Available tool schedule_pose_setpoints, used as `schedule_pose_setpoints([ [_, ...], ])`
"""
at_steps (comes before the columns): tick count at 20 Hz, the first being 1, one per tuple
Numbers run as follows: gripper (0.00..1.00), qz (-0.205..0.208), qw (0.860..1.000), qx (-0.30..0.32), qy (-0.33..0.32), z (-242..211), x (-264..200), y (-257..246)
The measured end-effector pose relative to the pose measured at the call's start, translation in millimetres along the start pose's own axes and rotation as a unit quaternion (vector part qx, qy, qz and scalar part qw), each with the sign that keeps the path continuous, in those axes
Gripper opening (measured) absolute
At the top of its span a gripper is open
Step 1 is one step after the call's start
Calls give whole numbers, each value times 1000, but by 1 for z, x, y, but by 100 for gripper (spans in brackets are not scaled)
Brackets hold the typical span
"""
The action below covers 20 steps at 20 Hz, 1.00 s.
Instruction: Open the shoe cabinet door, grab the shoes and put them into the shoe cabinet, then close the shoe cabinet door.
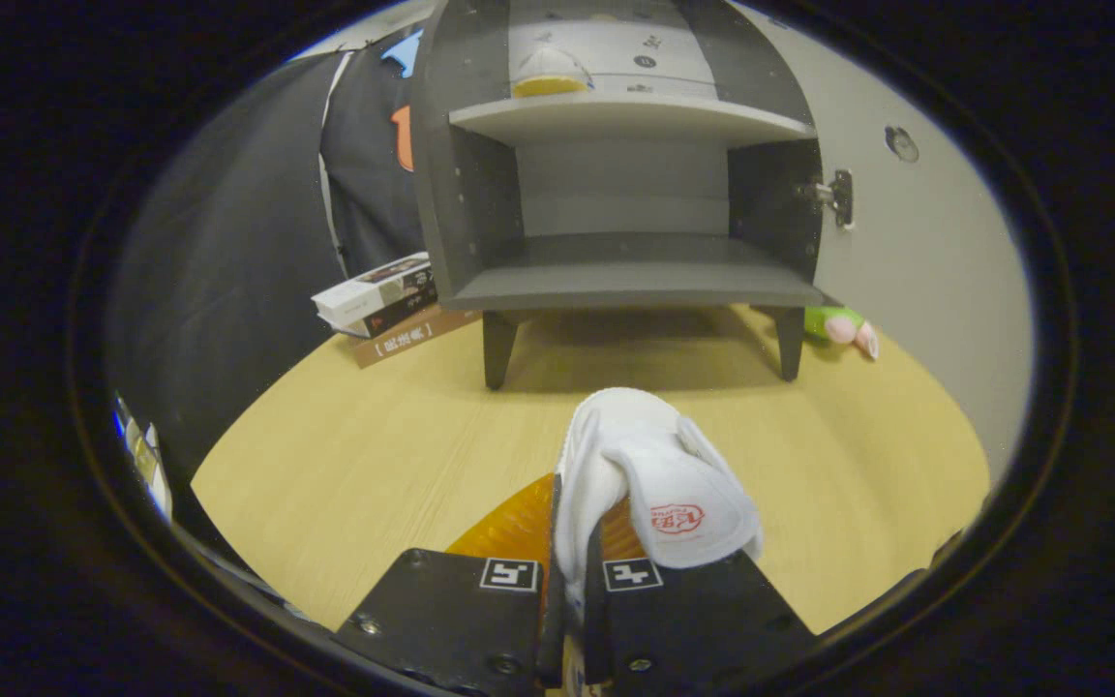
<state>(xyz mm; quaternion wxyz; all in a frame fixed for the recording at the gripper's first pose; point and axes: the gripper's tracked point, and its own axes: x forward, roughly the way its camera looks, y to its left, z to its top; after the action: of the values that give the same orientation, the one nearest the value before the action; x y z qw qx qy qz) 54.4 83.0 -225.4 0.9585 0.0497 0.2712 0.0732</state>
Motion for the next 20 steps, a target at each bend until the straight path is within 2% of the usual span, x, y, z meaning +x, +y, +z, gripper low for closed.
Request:
schedule_pose_setpoints([
  [5, 11, -17, 999, -8, -42, 99, -46, -19],
  [10, 11, -25, 997, -17, -78, 200, -66, -33],
  [15, 11, -37, 993, -28, -106, 296, -56, -42],
  [20, 11, -39, 991, -47, -118, 375, -13, -51],
])
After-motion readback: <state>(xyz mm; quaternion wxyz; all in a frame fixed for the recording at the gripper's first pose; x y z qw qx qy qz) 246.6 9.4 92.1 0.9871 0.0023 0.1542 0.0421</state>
